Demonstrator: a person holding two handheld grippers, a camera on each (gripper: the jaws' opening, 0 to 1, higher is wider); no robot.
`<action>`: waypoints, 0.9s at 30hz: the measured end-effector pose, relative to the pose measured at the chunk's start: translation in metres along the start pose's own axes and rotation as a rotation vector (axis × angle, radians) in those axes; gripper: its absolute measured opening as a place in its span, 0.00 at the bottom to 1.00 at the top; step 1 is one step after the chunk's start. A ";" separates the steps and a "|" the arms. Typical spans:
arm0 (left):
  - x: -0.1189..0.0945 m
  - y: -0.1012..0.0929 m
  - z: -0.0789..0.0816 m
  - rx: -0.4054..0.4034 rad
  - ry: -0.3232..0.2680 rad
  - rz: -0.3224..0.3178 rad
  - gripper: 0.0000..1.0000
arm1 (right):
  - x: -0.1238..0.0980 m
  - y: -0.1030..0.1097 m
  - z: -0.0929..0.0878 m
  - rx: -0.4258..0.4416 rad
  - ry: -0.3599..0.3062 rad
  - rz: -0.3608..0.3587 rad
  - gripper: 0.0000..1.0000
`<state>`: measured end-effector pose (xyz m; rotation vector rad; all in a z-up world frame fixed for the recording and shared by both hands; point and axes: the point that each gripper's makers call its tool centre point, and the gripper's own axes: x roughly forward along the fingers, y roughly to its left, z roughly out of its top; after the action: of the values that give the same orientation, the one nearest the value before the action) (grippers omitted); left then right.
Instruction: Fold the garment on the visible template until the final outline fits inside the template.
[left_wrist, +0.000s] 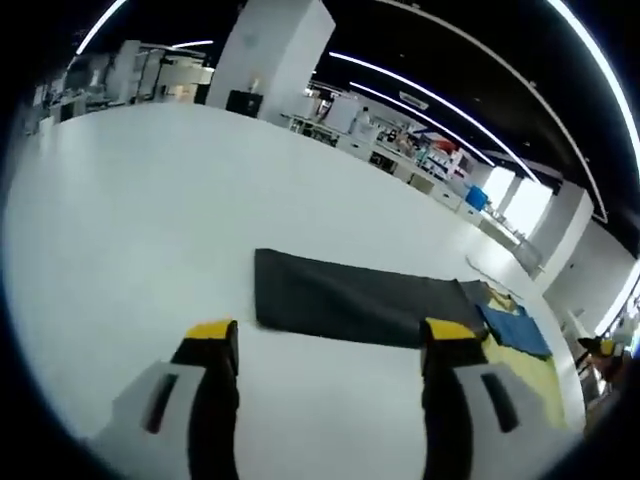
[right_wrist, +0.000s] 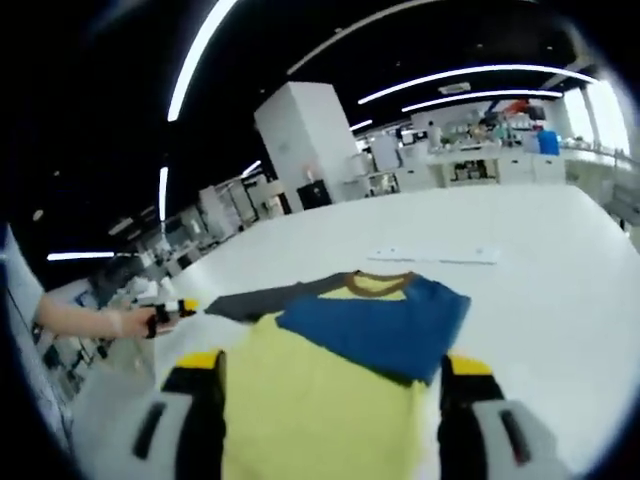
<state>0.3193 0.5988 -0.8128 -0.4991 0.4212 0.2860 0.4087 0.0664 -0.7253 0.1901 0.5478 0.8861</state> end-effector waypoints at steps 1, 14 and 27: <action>0.005 0.004 -0.002 -0.008 0.005 0.003 0.71 | -0.003 0.004 0.001 0.036 -0.012 0.010 0.91; 0.017 0.022 0.002 -0.020 -0.030 0.057 0.51 | -0.037 0.003 -0.017 0.082 -0.009 -0.024 0.91; 0.023 0.037 0.000 -0.058 -0.050 0.113 0.19 | -0.039 0.010 -0.033 0.127 0.013 -0.017 0.91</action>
<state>0.3263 0.6333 -0.8385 -0.5245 0.3939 0.4203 0.3646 0.0403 -0.7351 0.2949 0.6172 0.8373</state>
